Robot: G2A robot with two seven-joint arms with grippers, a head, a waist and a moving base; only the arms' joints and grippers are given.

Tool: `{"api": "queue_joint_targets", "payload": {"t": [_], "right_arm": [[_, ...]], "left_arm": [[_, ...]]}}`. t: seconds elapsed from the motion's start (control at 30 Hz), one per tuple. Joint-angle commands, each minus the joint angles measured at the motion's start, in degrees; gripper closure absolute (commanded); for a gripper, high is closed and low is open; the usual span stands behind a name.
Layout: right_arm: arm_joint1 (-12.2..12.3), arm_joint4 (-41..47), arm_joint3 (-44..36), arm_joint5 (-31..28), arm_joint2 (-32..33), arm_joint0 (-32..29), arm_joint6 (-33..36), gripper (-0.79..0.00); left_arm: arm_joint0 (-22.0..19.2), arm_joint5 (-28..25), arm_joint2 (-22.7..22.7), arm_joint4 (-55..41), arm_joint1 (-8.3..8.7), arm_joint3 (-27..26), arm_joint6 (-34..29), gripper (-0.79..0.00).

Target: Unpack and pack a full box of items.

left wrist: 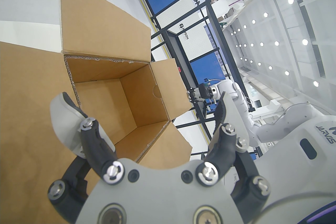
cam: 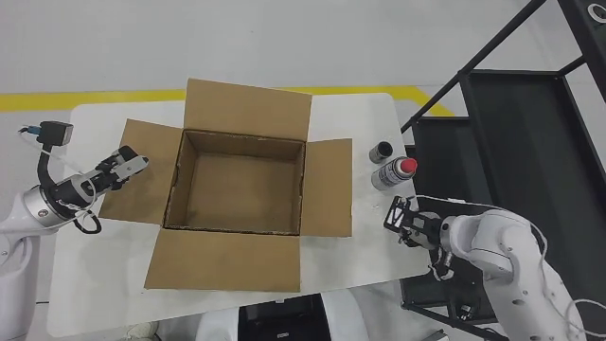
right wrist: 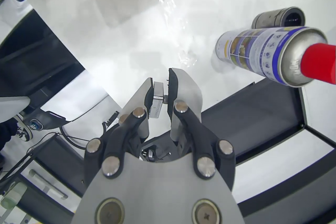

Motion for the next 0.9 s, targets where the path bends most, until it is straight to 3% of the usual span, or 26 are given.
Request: {"api": "queue_joint_targets", "payload": {"t": [0.0,0.1,0.53,0.87], "right_arm": [[0.2,-2.2,2.0,1.9,-2.5,1.8,1.8,0.000],[0.2,-3.4,5.4,3.6,-5.4,4.3,3.3,0.000],[0.2,-6.7,19.1,6.9,-12.9,10.0,-1.5,0.000],[0.4,-9.9,22.6,8.9,-15.5,11.7,-3.5,0.000]], "left_arm": [[0.0,0.0,0.0,0.0,0.00,0.0,0.0,-0.785],[0.0,0.0,0.0,0.0,0.00,0.0,0.0,-0.785],[0.0,0.0,0.0,0.0,0.00,0.0,0.0,-0.785],[0.0,0.0,0.0,0.0,0.00,0.0,0.0,-0.785]]}}
